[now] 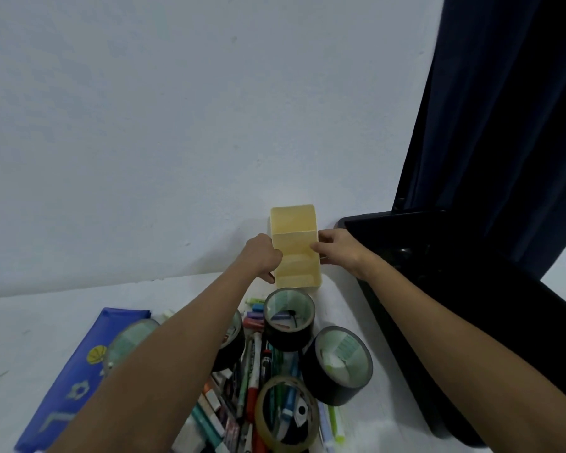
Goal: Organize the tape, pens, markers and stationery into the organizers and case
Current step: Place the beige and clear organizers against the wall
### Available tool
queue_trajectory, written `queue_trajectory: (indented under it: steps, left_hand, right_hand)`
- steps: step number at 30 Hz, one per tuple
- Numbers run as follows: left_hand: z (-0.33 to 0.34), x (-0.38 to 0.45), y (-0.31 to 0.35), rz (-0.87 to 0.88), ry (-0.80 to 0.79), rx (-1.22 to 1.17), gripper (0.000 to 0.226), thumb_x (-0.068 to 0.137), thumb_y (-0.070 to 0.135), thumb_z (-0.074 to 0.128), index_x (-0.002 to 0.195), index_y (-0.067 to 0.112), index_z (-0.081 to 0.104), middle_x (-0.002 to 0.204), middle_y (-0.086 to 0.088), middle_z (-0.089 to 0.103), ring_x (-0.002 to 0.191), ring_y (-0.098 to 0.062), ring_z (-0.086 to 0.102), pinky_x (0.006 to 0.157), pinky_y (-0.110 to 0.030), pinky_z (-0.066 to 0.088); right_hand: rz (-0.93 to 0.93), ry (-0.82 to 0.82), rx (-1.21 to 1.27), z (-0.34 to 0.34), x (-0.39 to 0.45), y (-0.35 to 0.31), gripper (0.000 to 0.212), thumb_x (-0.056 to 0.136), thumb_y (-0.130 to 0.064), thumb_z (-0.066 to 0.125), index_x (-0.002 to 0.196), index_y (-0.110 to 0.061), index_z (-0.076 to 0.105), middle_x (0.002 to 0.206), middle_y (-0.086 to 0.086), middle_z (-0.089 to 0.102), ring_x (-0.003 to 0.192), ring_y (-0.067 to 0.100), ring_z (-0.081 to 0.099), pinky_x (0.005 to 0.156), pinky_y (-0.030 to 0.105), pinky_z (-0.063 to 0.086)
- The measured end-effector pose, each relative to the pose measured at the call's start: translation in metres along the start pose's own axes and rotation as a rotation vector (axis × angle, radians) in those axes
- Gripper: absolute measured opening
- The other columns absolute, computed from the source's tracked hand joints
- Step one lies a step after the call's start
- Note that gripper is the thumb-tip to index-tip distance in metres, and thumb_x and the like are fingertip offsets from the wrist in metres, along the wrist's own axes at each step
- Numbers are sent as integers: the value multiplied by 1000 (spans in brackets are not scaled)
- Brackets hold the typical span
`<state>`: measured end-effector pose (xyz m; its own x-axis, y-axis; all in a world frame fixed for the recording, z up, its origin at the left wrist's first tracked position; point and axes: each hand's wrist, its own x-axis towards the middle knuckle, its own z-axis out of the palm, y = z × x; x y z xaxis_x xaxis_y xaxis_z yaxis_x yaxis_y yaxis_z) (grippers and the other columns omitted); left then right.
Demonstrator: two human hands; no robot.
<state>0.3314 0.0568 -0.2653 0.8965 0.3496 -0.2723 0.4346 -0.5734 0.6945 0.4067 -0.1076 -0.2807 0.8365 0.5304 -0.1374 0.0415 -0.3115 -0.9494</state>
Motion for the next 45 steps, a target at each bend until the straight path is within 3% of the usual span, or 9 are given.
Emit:
queue_trajectory:
  steps: [7, 14, 19, 27, 30, 33, 35, 39, 45]
  left_hand:
    - [6, 10, 2, -8, -6, 37, 24, 90, 11, 43, 103, -5, 56, 90, -24, 71, 60, -32, 70, 72, -41, 60]
    - [15, 19, -7, -11, 46, 63, 24, 95, 17, 35, 84, 1, 49, 60, -17, 65, 39, -24, 61, 51, -25, 50]
    - [20, 22, -13, -2, 82, 33, 34, 100, 25, 33, 79, 2, 49, 59, -16, 63, 39, -22, 60, 49, -25, 49]
    - [14, 16, -14, 52, 138, -17, 49, 100, 45, 37, 98, 1, 59, 87, -16, 70, 60, -27, 69, 61, -32, 56]
    - [-10, -1, -14, 104, 175, 10, 41, 99, 38, 43, 104, 2, 63, 95, -16, 70, 74, -30, 71, 71, -38, 60]
    - [-43, -34, -19, 161, 172, 80, 34, 92, 30, 51, 118, 11, 62, 105, -8, 67, 78, -25, 70, 70, -36, 60]
    - [-65, -69, -31, 158, 136, 95, 35, 90, 30, 54, 121, 15, 61, 103, -5, 68, 80, -22, 70, 71, -35, 60]
    - [-100, -149, -66, 104, 42, 150, 35, 90, 29, 58, 124, 20, 59, 106, -1, 69, 88, -18, 68, 75, -32, 56]
    - [-128, -264, -160, -135, 27, 86, 37, 87, 41, 65, 123, 33, 60, 111, 10, 66, 102, -15, 64, 90, -29, 49]
  right_hand:
    - [-20, 109, -112, 3, 8, 9, 33, 97, -11, 50, 128, -6, 57, 112, 13, 68, 100, 25, 67, 91, 40, 55]
    - [23, 168, -144, 12, 9, 13, 32, 99, -22, 47, 128, -18, 60, 114, 10, 68, 98, 26, 67, 85, 41, 57]
    - [27, 248, -202, 20, 9, 13, 32, 100, -23, 46, 125, -13, 62, 114, 11, 69, 100, 27, 66, 93, 40, 53]
    - [45, 385, -376, 22, 12, 9, 46, 93, -29, 60, 133, -9, 53, 130, 15, 58, 114, 29, 59, 95, 41, 51]
    - [-68, 393, -441, 32, 3, -6, 42, 92, -24, 60, 131, -8, 55, 116, 16, 65, 103, 27, 63, 89, 35, 52]
    - [-272, 265, -519, 54, -17, -32, 35, 93, -24, 59, 124, -9, 60, 100, 10, 67, 87, 18, 60, 69, 11, 37]
    - [-340, 56, -565, 77, -40, -52, 34, 91, -31, 61, 121, -14, 63, 97, 4, 67, 82, 13, 57, 60, 10, 35]
    - [-407, -413, -679, 125, -93, -79, 46, 86, -47, 63, 126, -25, 59, 94, -13, 66, 79, -1, 58, 75, 20, 42]
    - [-394, -874, -876, 198, -151, -76, 78, 79, -66, 59, 141, -22, 43, 112, -13, 63, 106, 10, 59, 92, 26, 46]
